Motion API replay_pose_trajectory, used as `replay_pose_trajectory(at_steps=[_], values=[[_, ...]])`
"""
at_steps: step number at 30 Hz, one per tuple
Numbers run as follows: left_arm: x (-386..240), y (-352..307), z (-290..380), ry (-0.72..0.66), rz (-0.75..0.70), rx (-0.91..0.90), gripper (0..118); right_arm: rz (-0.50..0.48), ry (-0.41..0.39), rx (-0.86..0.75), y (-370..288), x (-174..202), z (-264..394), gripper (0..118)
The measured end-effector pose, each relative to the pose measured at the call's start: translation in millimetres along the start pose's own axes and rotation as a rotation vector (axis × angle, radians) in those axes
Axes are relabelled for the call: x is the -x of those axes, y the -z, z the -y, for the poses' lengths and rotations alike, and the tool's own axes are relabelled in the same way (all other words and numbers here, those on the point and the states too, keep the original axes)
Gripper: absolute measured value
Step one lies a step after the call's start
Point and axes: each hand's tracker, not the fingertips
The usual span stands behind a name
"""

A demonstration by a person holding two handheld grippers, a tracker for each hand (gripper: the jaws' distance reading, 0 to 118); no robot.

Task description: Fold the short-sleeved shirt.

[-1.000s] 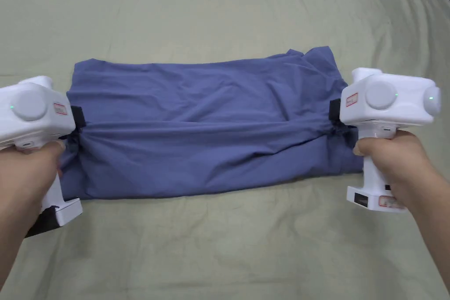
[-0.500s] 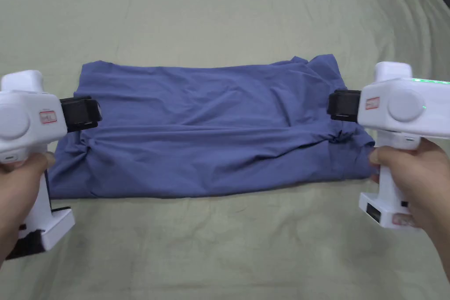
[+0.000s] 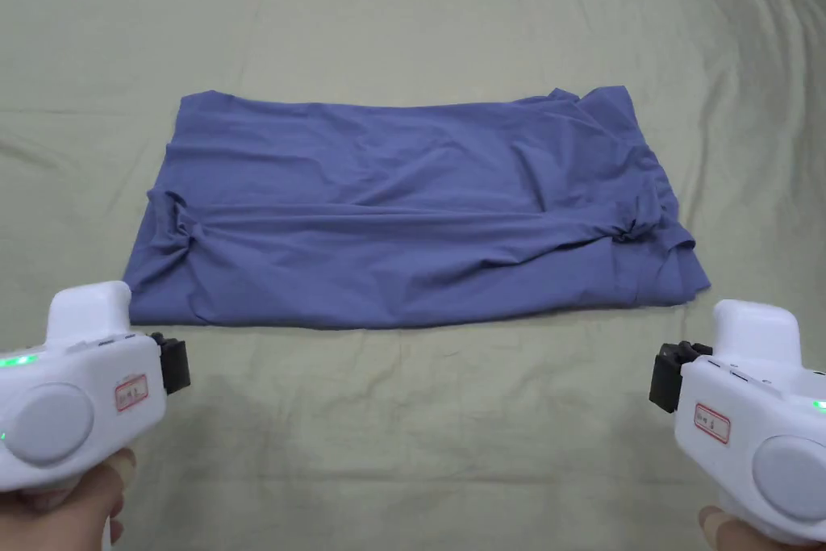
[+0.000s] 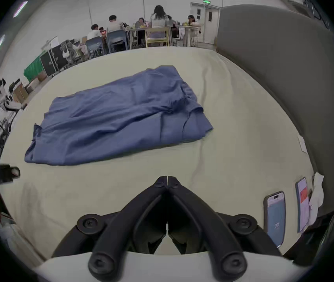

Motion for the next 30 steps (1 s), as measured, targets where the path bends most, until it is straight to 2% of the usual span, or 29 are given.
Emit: replay_pose_trajectory(at_steps=[1,2,3,4,5,7,9,10,11,12,14,15,16,17,18,19,20,21,22,23,24,26,27,30], values=[[3,4,-11,-0.037,-0.015,-0.046,0,0.012,-0.016,-0.002,1,0,-2,2],[5,11,-21,-0.054,-0.023,-0.081,34,0.008,-0.013,-0.004,1,-1,-5,2],[7,23,-33,-0.049,-0.046,-0.073,95,0.002,-0.006,-0.008,0,-3,-8,2],[8,23,-42,-0.04,-0.013,-0.068,118,-0.001,0.003,-0.012,-1,-5,-13,2],[3,40,-43,-0.036,-0.076,-0.081,118,-0.003,0.003,-0.017,-1,-5,-14,2],[3,75,-54,-0.026,-0.135,0.011,118,0.005,-0.005,-0.021,1,-4,-13,2],[-2,97,-53,-0.043,-0.121,0.102,118,0.014,-0.011,-0.01,7,-4,-12,2],[7,114,-58,-0.04,-0.126,0.09,118,0.018,-0.015,0.001,10,-5,-10,2],[2,119,-57,0.011,-0.152,0.089,118,0.021,-0.02,0.009,13,-5,-9,2],[-6,121,-55,0.12,-0.186,0.075,118,0.026,-0.031,0.017,15,-4,-11,2],[-11,113,-60,0.188,-0.2,0.041,115,0.038,-0.049,0.022,21,-8,-15,2],[-14,108,-62,0.195,-0.197,0.021,103,0.048,-0.056,0.018,25,-11,-18,2],[-16,103,-64,0.195,-0.168,0.008,80,0.061,-0.06,0.011,32,-17,-25,2],[-18,101,-66,0.184,-0.138,-0.004,41,0.067,-0.067,0.006,38,-21,-31,2],[-18,102,-68,0.171,-0.128,0.014,18,0.075,-0.072,0.001,46,-26,-39,2],[-20,101,-68,0.167,-0.115,0.021,12,0.073,-0.069,-0.001,57,-32,-48,2],[-22,102,-68,0.166,-0.111,0.02,12,0.055,-0.057,0.001,66,-39,-59,3],[-24,102,-68,0.168,-0.114,0.019,12,-0.009,-0.045,0.019,80,-47,-70,16],[-26,101,-67,0.171,-0.12,0.013,11,-0.028,-0.028,0.043,94,-55,-80,62],[-25,101,-67,0.163,-0.116,0.011,11,-0.021,0.009,0.057,106,-61,-87,118],[-23,100,-66,0.148,-0.108,0.009,11,0.012,0.024,0.093,122,-67,-95,114],[-19,97,-66,0.126,-0.094,0.009,11,0.01,-0.021,0.083,148,-72,-89,114],[-18,95,-66,0.123,-0.094,0.01,11,0.071,-0.043,0.138,162,-72,-86,115],[-15,93,-67,0.114,-0.086,0.009,11,0.015,-0.004,0.2,179,-70,-87,114]])
